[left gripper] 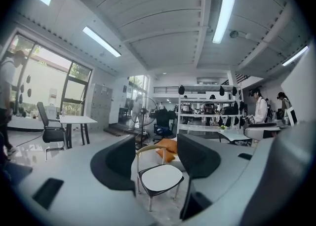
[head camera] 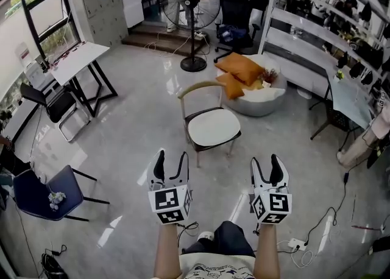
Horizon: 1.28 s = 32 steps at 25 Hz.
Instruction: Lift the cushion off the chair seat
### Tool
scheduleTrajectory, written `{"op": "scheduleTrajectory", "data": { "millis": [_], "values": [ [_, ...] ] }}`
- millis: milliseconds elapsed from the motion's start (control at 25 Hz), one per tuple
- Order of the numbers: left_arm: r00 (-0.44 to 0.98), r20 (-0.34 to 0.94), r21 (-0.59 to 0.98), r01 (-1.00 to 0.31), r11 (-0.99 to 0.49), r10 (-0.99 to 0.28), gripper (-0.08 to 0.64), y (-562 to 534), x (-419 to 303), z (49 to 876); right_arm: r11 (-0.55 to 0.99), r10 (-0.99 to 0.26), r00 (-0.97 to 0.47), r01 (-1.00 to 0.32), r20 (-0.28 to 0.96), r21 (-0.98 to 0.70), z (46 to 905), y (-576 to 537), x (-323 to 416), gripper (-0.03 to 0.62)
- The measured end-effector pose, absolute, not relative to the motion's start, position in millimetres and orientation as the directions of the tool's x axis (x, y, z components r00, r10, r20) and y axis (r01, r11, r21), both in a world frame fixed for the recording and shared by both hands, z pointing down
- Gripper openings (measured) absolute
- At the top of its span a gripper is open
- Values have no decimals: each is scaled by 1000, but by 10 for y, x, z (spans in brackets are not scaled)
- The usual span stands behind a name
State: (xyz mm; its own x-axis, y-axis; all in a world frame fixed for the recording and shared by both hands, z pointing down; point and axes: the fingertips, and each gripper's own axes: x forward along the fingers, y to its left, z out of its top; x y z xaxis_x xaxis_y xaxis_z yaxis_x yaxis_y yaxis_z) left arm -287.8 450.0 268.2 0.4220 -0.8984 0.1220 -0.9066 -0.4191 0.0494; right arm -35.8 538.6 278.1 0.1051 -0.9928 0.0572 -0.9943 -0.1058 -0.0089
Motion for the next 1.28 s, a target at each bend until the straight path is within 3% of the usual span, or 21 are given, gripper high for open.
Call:
{"op": "scheduleTrajectory", "data": {
  "millis": [560, 1280],
  "values": [
    [402, 173, 48, -915, -400, -899, 259, 3492, -2409, 3013, -66, -993, 64, -998, 101, -14, 3090, 4315, 88, 279],
    [277, 165, 54, -961, -272, -947, 259, 1072, -1185, 2829, 59, -993, -58, -998, 102, 5, 2899, 1566, 1487, 290]
  ]
}}
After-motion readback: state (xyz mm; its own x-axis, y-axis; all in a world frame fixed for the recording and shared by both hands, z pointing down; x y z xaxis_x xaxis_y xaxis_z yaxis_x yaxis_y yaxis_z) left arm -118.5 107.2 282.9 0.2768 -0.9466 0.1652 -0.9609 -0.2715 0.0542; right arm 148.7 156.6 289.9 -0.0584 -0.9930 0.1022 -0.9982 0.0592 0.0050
